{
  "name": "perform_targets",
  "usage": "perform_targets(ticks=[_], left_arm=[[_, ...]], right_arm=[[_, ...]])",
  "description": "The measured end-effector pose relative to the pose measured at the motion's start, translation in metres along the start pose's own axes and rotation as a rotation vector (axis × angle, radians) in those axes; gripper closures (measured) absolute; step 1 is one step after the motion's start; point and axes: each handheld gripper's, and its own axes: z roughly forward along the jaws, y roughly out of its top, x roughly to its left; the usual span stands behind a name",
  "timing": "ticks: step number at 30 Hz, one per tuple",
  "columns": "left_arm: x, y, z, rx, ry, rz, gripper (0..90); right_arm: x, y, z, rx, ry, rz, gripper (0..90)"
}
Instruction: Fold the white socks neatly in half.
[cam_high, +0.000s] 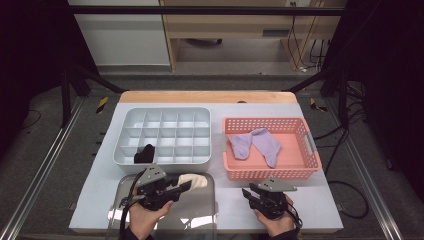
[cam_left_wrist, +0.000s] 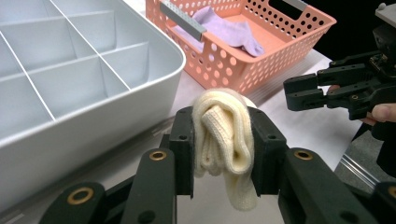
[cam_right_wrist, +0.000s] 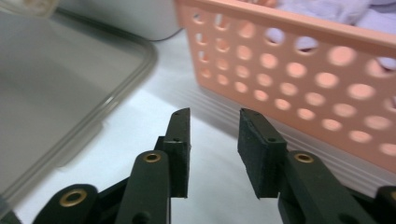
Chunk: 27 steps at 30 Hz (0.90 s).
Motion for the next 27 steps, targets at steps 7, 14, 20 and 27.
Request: perform_targets(ticks=[7,14,20,27], left_arm=[[0.005,0.014,-0.006,-0.019,0.023,0.011,65.8],[0.015,0.026,-0.013,-0.038,0.057,0.012,65.8],[0.025,0.032,-0.019,-0.055,0.081,0.006,65.8],[0.039,0.039,-0.025,-0.064,0.119,0.005,65.7]], right_arm=[[-0.011,-0.002,-0.006,-0.004,-0.051,0.013,62.3],[-0.019,-0.004,-0.010,0.000,-0.090,0.015,60.4],[-0.024,-0.005,-0.014,-0.008,-0.109,0.026,57.9],[-0.027,-0.007,-0.016,0.000,-0.123,0.036,56.7]])
